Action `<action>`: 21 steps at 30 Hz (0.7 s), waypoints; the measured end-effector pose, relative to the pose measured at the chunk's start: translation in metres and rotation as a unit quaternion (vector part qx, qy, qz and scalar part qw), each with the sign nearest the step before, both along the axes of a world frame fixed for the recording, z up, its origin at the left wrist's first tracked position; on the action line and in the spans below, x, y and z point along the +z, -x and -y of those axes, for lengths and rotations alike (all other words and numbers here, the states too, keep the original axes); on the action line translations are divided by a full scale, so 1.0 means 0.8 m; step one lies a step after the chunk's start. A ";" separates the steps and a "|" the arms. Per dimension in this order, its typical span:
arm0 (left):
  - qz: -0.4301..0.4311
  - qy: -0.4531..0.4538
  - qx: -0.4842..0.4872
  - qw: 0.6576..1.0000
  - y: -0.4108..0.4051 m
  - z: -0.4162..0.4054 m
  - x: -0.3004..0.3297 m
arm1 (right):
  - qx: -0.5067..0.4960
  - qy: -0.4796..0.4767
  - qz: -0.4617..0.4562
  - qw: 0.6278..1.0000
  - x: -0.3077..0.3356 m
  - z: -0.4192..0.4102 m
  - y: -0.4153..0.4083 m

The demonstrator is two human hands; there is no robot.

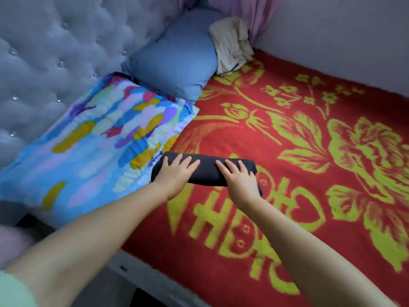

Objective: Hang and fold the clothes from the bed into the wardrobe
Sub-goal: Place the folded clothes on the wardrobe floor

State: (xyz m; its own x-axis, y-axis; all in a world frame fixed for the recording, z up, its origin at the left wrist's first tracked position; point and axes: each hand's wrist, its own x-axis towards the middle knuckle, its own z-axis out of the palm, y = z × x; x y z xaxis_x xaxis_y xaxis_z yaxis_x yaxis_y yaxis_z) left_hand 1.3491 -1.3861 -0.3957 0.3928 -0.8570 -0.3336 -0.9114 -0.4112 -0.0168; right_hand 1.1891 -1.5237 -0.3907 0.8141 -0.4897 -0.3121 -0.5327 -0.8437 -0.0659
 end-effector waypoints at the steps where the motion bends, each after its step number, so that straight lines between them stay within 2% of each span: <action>1: 0.009 0.007 0.028 1.000 0.006 -0.026 0.020 | 0.036 0.007 0.004 0.999 0.018 -0.013 -0.006; 4: 0.012 0.011 0.125 0.992 0.034 -0.115 0.064 | 0.142 0.020 0.011 0.990 0.061 -0.066 -0.022; 9: -0.017 0.004 0.300 0.954 0.106 -0.289 0.095 | 0.312 0.026 -0.007 0.950 0.096 -0.209 -0.036; 14: -0.041 -0.010 0.458 0.888 0.228 -0.496 0.097 | 0.489 0.008 -0.026 0.872 0.100 -0.406 -0.009; 21: -0.039 -0.012 0.602 0.797 0.406 -0.720 0.097 | 0.625 0.003 -0.040 0.780 0.097 -0.660 0.089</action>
